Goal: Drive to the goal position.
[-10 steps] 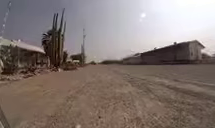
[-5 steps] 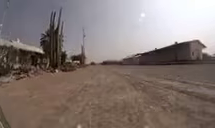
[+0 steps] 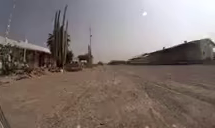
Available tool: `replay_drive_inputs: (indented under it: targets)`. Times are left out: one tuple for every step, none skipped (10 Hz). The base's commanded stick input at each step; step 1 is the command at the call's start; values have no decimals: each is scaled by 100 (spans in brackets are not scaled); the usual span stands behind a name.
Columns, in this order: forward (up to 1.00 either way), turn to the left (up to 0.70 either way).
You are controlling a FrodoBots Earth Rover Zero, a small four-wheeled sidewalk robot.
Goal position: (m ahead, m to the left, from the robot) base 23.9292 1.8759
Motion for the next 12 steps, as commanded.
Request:
replay_drive_inputs:
  targets:
    - [100,27]
    - [100,27]
    - [100,27]
    - [100,27]
    - [100,27]
    - [100,27]
    - [100,27]
    - [100,27]
    - [100,27]
    - [100,19]
    - [100,0]
    - [100,0]
